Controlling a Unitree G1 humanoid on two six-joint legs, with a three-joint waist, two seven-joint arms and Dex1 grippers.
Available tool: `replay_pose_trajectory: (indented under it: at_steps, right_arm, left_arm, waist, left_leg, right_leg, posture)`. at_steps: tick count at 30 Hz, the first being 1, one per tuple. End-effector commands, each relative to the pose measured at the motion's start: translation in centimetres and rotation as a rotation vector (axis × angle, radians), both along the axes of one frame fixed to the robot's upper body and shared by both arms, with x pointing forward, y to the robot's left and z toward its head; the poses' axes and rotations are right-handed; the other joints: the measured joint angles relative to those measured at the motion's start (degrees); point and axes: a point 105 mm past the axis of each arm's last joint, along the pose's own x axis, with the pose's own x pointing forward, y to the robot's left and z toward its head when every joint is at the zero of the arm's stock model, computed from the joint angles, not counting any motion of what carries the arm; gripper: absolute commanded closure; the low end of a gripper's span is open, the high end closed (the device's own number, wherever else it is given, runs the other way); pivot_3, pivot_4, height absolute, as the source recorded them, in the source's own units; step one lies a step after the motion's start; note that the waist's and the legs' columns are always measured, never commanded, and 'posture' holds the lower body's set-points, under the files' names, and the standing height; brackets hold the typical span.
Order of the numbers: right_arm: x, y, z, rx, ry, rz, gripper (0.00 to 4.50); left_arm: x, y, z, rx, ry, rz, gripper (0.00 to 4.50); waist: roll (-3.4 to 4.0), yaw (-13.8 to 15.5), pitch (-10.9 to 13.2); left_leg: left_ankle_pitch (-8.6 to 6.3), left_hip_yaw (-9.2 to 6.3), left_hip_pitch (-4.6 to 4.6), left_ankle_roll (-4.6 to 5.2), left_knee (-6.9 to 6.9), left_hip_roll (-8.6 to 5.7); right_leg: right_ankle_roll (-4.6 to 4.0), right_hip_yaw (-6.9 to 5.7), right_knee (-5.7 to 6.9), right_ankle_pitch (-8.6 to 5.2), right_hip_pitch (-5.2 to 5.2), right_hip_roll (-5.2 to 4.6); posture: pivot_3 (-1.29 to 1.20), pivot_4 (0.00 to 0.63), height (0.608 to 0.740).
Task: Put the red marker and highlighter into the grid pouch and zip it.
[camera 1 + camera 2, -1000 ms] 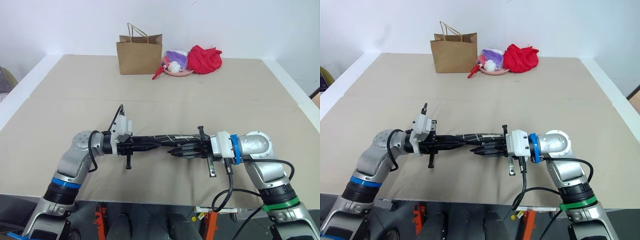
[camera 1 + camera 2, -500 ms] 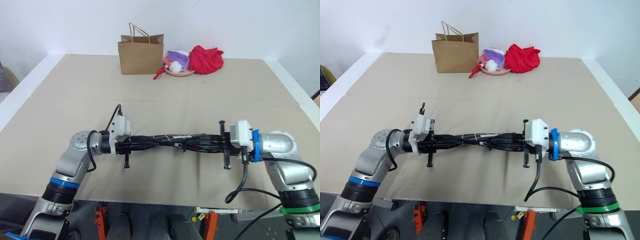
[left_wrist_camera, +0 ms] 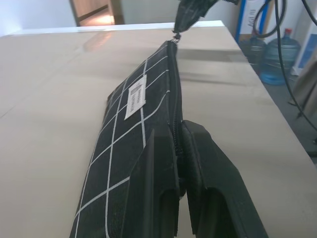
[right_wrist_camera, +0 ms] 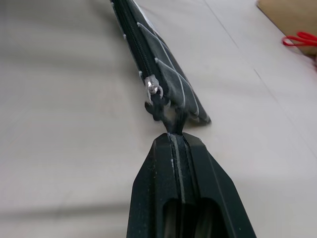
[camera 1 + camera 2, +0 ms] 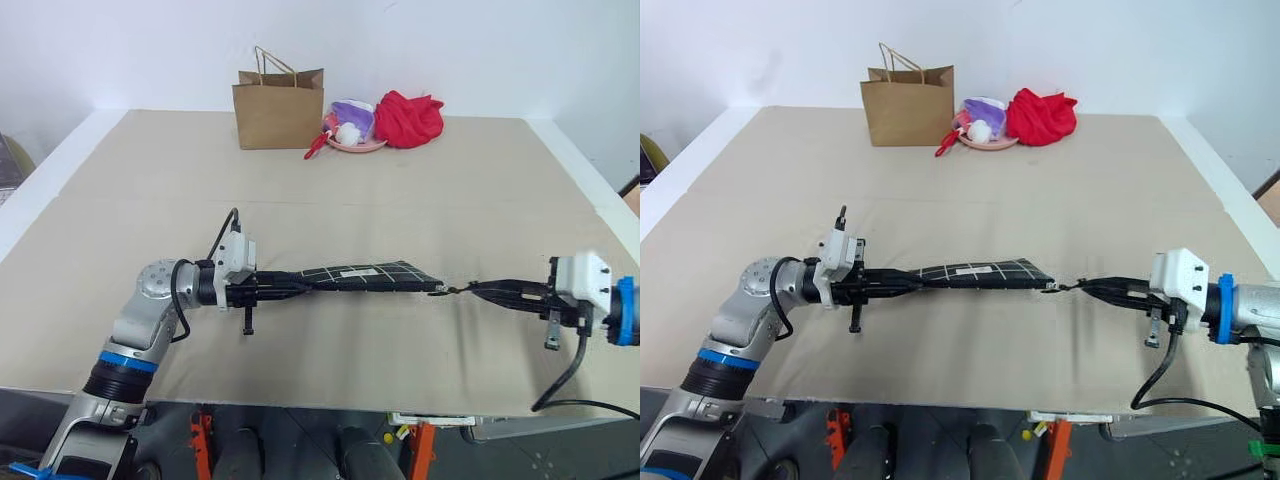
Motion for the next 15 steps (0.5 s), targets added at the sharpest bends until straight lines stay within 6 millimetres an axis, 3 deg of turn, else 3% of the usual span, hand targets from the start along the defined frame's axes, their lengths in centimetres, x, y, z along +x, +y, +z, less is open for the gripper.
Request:
replay_pose_trajectory:
  at_steps: [1, 3, 5, 8, 13, 15]
  right_arm:
    - [0.2, 0.2, 1.9, 0.056, -0.013, -0.012, 4.42]
    - [0.3, 1.3, 2.0, 0.12, 0.065, -0.005, 3.86]
    - [0.6, 2.2, 2.1, 0.184, 0.119, -0.005, 3.48]
    - [1.5, 3.3, 2.3, 0.285, 0.176, -0.027, 2.16]
    - [4.2, 3.0, 1.2, 0.376, 0.208, -0.145, 0.19]
    - [5.3, 2.5, 0.7, 0.411, 0.194, -0.21, 0.04]
  left_arm:
    - [0.2, 0.8, 0.1, 0.054, -0.022, -0.005, 4.5]
    - [0.6, 0.8, 0.1, 0.055, 0.026, 0.007, 3.71]
    - [0.8, 1.0, 0.5, 0.044, 0.051, 0.014, 3.32]
    - [1.3, 1.5, 1.4, 0.013, 0.089, 0.054, 2.02]
    - [3.6, 4.8, 1.7, -0.001, 0.098, 0.309, 0.18]
    - [4.4, 6.2, 1.7, -0.008, 0.073, 0.426, 0.03]
  waist:
    - [0.01, -0.01, -0.01]
    - [0.02, 0.0, -0.01]
    - [0.02, -0.01, -0.01]
    - [0.0, 0.03, 0.0]
    - [-0.03, -0.02, 0.02]
    - [-0.02, 0.08, 0.02]
  left_leg:
    - [0.01, 0.0, 0.02, 0.01, 0.0, 0.0]
    - [0.01, 0.0, 0.02, 0.01, 0.0, 0.0]
    - [0.01, 0.0, 0.01, 0.01, 0.02, 0.0]
    - [0.01, 0.0, 0.0, 0.0, 0.03, 0.0]
    - [0.01, -0.01, -0.03, 0.01, 0.0, 0.01]
    - [0.01, -0.01, -0.03, 0.01, -0.02, 0.01]
  right_leg:
    - [0.0, 0.0, 0.01, 0.01, 0.01, 0.0]
    - [0.0, 0.0, 0.01, 0.01, 0.02, 0.0]
    - [0.0, 0.0, 0.01, 0.01, 0.04, 0.0]
    - [0.01, 0.0, 0.01, 0.01, 0.04, 0.0]
    - [0.02, 0.0, 0.01, -0.01, 0.0, 0.01]
    - [0.02, 0.0, 0.01, -0.01, -0.01, 0.0]
  posture:
    - [0.0, 0.15, 0.74]
    - [0.0, 0.15, 0.74]
    - [0.0, 0.15, 0.74]
    - [0.0, 0.15, 0.74]
    - [0.0, 0.15, 0.74]
    - [0.0, 0.15, 0.74]
